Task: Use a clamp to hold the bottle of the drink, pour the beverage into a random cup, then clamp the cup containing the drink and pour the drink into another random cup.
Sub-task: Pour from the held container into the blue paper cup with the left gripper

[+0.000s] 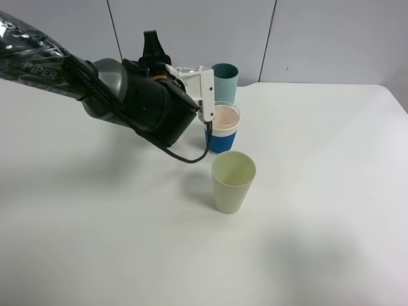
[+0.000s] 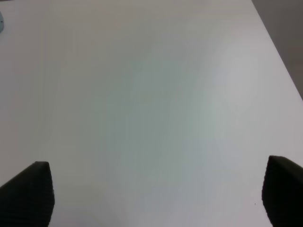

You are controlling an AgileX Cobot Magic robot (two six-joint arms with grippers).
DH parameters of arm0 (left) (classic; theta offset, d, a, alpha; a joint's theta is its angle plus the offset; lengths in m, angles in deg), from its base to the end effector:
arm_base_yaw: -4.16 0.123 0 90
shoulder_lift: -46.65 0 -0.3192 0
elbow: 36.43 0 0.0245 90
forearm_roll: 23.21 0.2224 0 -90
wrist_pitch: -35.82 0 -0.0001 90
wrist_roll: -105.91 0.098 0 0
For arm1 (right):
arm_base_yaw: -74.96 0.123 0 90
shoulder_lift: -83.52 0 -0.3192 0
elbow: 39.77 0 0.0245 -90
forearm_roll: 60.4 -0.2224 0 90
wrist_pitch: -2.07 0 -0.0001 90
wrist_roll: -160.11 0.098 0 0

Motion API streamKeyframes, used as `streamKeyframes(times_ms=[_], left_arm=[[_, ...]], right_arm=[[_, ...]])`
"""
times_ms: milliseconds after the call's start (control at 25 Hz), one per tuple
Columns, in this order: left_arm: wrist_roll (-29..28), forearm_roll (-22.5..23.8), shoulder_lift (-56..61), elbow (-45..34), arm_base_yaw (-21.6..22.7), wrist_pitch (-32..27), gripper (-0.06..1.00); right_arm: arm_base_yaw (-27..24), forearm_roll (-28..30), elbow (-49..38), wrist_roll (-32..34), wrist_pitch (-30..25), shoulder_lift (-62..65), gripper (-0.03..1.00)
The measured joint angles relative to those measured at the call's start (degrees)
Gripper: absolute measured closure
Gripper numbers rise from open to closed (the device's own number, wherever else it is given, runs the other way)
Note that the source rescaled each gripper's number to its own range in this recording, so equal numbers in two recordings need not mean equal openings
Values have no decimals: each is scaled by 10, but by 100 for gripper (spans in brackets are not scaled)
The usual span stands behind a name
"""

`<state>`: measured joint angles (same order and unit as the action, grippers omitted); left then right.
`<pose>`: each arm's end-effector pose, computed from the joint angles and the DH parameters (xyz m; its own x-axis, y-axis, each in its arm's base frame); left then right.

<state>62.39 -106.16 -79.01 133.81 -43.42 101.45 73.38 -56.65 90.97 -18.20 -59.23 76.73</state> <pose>0.3324 -0.2325 0.2200 -0.3418 0.9396 0.0166 0.2080 0.0585 0.9764 -0.0594 -0.0040 0.2603 -0.4586 0.0107 -0.8886 0.0776 0.9966 -0.0281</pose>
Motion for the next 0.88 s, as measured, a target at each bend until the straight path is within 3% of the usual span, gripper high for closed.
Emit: streamKeyframes(times_ms=[880], left_arm=[[61, 70, 0, 0, 0, 2, 93]], right_arm=[[0, 0, 0, 0, 0, 0, 36]])
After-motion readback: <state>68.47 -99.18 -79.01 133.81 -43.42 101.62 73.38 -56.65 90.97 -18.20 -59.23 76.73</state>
